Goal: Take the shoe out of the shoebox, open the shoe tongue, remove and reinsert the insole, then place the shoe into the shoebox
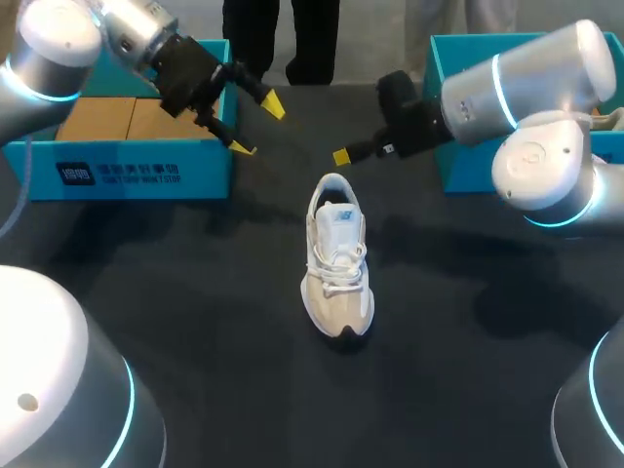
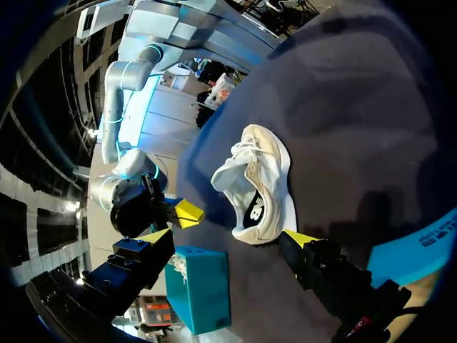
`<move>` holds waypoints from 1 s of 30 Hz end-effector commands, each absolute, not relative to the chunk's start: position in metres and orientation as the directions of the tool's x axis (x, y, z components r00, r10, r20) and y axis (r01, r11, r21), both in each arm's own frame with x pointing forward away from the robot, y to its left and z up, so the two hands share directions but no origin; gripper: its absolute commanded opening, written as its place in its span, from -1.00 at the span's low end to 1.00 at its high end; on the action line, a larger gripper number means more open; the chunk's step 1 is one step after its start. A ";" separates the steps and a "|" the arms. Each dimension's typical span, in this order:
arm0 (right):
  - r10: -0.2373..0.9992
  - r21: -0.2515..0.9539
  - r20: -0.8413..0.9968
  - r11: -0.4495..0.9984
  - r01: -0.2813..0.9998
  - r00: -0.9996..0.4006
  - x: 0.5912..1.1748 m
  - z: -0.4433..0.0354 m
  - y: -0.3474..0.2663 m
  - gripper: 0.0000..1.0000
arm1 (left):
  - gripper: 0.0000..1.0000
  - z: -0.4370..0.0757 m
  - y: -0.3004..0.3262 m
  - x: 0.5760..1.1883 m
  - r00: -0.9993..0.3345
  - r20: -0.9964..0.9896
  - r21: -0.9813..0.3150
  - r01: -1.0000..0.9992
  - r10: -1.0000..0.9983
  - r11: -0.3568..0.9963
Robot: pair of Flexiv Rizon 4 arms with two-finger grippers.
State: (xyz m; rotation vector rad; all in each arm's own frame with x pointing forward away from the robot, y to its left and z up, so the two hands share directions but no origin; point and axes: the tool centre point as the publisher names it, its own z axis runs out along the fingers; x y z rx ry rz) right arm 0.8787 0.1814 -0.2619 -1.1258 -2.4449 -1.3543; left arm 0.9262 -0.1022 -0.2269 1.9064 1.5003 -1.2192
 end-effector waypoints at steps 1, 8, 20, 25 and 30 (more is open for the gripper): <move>0.563 0.680 0.427 0.317 0.662 -0.708 0.875 -0.262 0.181 -1.00 | 1.00 -0.218 -0.084 0.926 0.026 -0.832 -0.186 0.928 0.554 -0.323; 0.563 0.680 0.427 0.317 0.662 -0.708 0.875 -0.262 0.181 -1.00 | 1.00 -0.213 -0.065 0.932 0.020 -0.826 -0.204 0.921 0.564 -0.331; 0.754 0.586 0.358 0.278 0.761 -0.551 0.879 -0.266 0.192 -1.00 | 1.00 -0.199 -0.038 0.932 0.030 -0.814 -0.191 0.929 0.580 -0.317; 0.858 0.529 0.267 0.249 0.811 -0.438 0.880 -0.266 0.197 -1.00 | 1.00 -0.195 -0.032 0.932 0.029 -0.812 -0.187 0.933 0.583 -0.307; 0.913 0.489 0.208 0.214 0.846 -0.351 0.877 -0.266 0.203 -1.00 | 1.00 -0.194 -0.032 0.929 0.031 -0.810 -0.188 0.932 0.586 -0.309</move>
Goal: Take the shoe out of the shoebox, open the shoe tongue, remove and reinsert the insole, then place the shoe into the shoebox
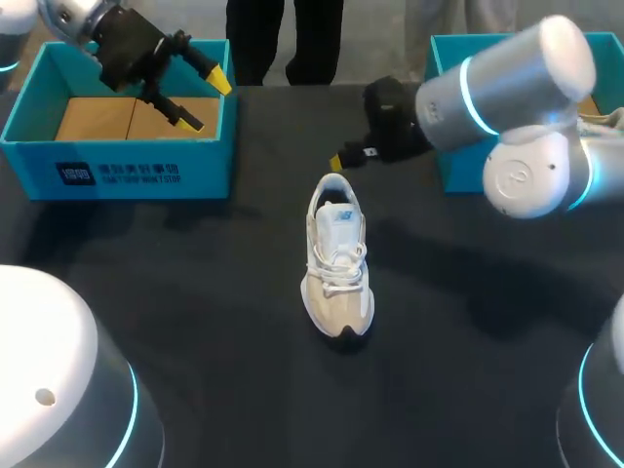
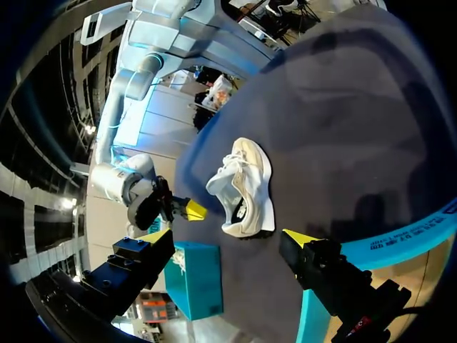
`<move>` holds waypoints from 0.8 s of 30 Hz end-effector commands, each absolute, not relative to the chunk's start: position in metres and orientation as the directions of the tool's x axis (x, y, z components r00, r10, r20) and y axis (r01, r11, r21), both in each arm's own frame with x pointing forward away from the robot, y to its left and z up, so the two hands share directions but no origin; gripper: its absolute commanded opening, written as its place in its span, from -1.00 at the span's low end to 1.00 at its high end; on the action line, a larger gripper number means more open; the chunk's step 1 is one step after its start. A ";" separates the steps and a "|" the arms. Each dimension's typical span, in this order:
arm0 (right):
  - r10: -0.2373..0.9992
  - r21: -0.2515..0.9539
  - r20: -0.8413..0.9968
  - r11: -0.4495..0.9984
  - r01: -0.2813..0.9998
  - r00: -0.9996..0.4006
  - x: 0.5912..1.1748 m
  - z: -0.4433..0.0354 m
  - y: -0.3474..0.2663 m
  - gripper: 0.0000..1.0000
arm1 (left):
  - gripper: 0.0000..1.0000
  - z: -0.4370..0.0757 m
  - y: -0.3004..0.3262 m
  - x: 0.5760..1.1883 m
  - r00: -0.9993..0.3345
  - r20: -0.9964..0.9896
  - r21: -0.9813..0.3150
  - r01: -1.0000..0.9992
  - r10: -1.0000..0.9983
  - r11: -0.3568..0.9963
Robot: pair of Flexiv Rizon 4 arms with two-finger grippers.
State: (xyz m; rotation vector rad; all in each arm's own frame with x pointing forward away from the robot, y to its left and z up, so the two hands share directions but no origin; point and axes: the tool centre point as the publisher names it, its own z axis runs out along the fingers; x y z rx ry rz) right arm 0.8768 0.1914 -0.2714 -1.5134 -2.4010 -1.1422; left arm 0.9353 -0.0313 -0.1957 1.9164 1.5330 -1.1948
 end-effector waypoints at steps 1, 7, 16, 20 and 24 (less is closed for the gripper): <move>0.919 0.481 0.198 0.211 0.851 -0.340 0.876 -0.266 0.204 -1.00 | 1.00 -0.194 -0.032 0.928 0.031 -0.810 -0.189 0.932 0.586 -0.311; 0.955 0.384 0.139 0.191 0.903 -0.261 0.867 -0.272 0.206 -1.00 | 1.00 -0.196 -0.033 0.924 0.031 -0.799 -0.213 0.920 0.601 -0.330; 0.981 0.306 0.066 0.155 0.939 -0.184 0.851 -0.285 0.203 -1.00 | 1.00 -0.191 -0.030 0.921 0.037 -0.790 -0.210 0.922 0.612 -0.326; 0.985 0.256 0.041 0.149 0.955 -0.165 0.848 -0.290 0.204 -1.00 | 1.00 -0.188 -0.029 0.921 0.038 -0.787 -0.205 0.925 0.615 -0.319; 0.988 0.223 0.032 0.142 0.964 -0.152 0.845 -0.295 0.204 -1.00 | 1.00 -0.187 -0.030 0.921 0.033 -0.789 -0.205 0.927 0.614 -0.313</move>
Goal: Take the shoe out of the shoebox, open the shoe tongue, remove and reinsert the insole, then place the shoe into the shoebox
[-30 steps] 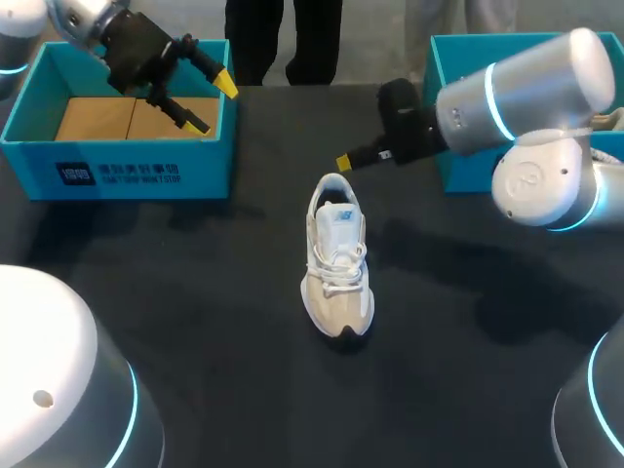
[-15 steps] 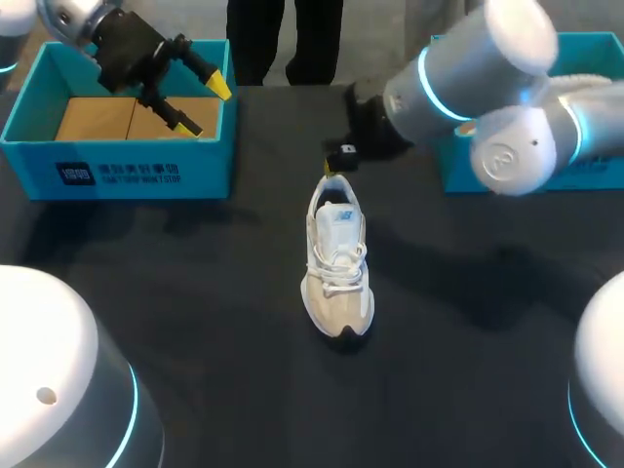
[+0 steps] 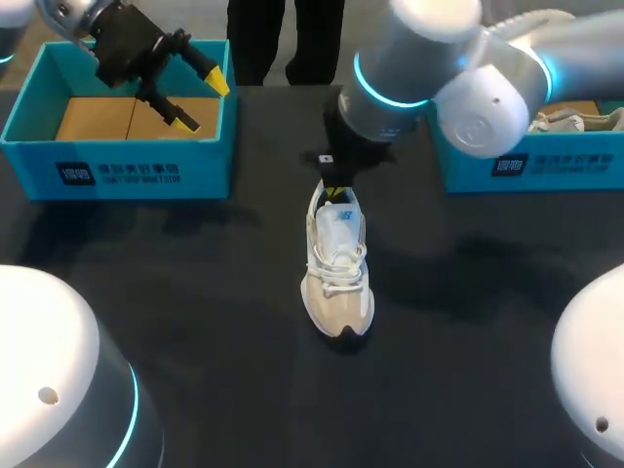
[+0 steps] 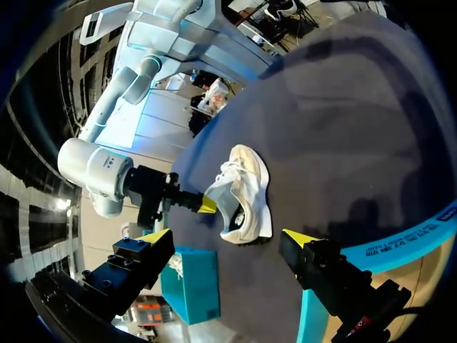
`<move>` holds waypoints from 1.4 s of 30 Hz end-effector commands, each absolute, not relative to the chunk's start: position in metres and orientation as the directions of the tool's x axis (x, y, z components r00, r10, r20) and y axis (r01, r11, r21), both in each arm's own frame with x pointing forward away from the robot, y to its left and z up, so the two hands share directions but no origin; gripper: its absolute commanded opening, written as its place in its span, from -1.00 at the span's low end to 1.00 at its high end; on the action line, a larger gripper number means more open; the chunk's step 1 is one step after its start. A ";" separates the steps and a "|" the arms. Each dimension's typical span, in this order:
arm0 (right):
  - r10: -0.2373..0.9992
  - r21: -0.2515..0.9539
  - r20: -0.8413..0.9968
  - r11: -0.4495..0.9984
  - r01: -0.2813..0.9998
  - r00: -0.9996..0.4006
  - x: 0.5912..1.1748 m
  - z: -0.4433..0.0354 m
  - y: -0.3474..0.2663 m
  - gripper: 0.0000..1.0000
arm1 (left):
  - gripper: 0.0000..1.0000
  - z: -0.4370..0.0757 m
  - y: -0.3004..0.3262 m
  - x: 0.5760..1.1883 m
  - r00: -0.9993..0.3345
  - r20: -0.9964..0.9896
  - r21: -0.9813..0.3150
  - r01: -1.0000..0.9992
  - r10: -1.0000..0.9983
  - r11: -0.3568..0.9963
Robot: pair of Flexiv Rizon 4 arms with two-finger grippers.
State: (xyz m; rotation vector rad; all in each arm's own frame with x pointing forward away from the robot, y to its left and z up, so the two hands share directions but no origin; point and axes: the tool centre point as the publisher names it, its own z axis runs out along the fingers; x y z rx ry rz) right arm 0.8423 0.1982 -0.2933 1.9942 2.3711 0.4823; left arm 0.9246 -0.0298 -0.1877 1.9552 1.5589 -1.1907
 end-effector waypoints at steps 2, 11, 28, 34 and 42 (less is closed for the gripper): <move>0.989 0.207 0.034 0.137 0.969 -0.147 0.844 -0.297 0.203 -1.00 | 1.00 -0.187 -0.030 0.921 0.033 -0.789 -0.205 0.927 0.614 -0.313; 0.989 0.139 0.047 0.135 0.981 -0.143 0.844 -0.311 0.205 -1.00 | 1.00 -0.187 -0.030 0.921 0.033 -0.789 -0.205 0.927 0.614 -0.313; 0.993 0.062 0.059 0.096 0.993 -0.099 0.830 -0.343 0.193 -1.00 | 1.00 -0.187 -0.030 0.921 0.033 -0.789 -0.205 0.927 0.614 -0.313; 0.993 0.038 0.068 0.094 0.995 -0.096 0.831 -0.353 0.192 -1.00 | 1.00 -0.187 -0.030 0.921 0.033 -0.789 -0.205 0.927 0.614 -0.313; 0.993 -0.019 0.073 0.089 0.996 -0.088 0.828 -0.379 0.190 -1.00 | 1.00 -0.187 -0.030 0.921 0.033 -0.789 -0.205 0.927 0.614 -0.313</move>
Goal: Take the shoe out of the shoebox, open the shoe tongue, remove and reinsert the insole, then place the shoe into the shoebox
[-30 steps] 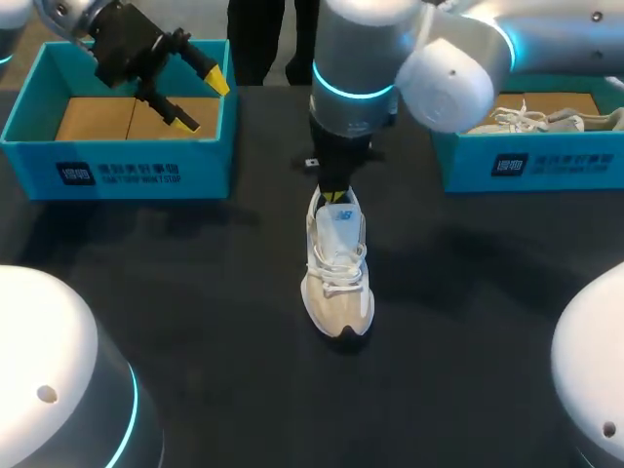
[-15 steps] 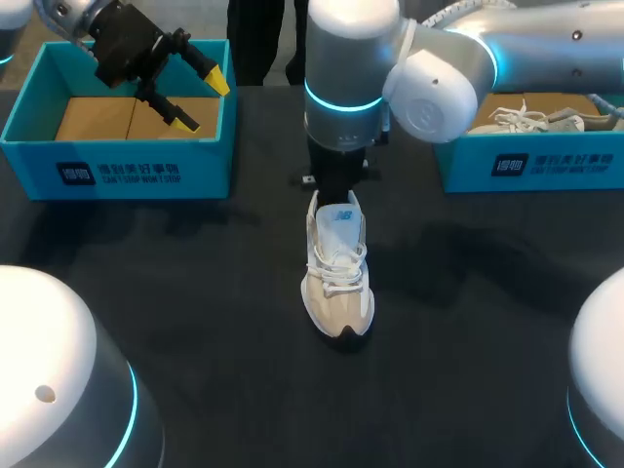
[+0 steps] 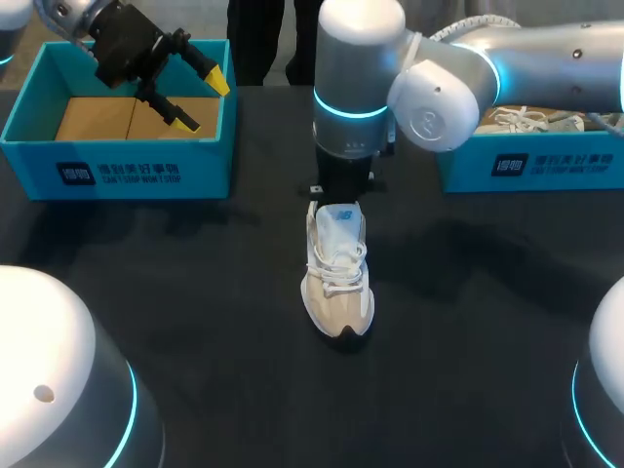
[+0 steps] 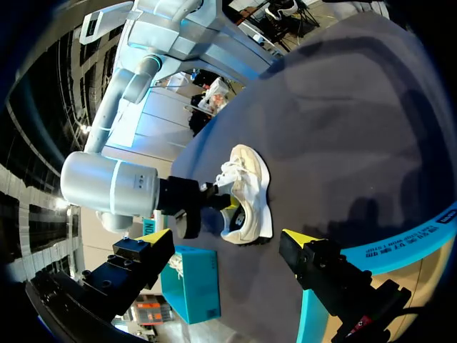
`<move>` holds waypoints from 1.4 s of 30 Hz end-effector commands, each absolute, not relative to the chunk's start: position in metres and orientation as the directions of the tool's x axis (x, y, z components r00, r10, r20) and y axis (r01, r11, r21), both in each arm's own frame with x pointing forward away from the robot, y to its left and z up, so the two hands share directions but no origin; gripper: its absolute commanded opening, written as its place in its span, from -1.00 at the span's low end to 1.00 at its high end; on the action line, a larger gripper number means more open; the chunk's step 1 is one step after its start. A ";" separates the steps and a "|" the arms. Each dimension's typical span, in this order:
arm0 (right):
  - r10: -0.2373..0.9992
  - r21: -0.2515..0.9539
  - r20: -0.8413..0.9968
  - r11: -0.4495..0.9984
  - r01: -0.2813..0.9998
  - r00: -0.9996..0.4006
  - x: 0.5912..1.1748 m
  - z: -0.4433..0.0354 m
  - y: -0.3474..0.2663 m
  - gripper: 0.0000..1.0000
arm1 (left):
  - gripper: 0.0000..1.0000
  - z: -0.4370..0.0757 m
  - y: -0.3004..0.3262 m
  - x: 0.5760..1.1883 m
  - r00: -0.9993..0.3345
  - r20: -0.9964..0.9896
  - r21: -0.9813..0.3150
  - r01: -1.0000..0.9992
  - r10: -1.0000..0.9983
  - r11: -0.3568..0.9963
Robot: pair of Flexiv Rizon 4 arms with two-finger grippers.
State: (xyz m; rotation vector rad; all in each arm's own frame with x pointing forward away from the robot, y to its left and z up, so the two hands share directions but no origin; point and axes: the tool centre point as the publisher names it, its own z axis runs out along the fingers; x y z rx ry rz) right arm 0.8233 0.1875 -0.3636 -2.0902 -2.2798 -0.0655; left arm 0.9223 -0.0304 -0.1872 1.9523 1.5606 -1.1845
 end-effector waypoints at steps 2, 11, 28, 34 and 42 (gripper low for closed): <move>0.993 -0.027 0.077 0.087 0.996 -0.085 0.827 -0.385 0.188 -1.00 | 1.00 -0.187 -0.030 0.921 0.033 -0.789 -0.205 0.927 0.614 -0.313; 0.994 -0.039 0.087 0.076 0.996 -0.072 0.825 -0.398 0.185 -1.00 | 1.00 -0.187 -0.030 0.921 0.033 -0.789 -0.205 0.927 0.614 -0.313; 0.993 0.064 0.044 0.107 0.992 -0.110 0.858 -0.375 0.185 -1.00 | 1.00 -0.187 -0.030 0.921 0.033 -0.789 -0.205 0.927 0.614 -0.313; 0.990 0.064 0.052 0.126 0.990 -0.130 0.871 -0.388 0.191 -1.00 | 1.00 -0.187 -0.030 0.921 0.033 -0.789 -0.205 0.927 0.614 -0.313; 0.989 0.050 0.059 0.130 0.990 -0.133 0.873 -0.396 0.192 -1.00 | 1.00 -0.187 -0.030 0.921 0.033 -0.789 -0.205 0.927 0.614 -0.313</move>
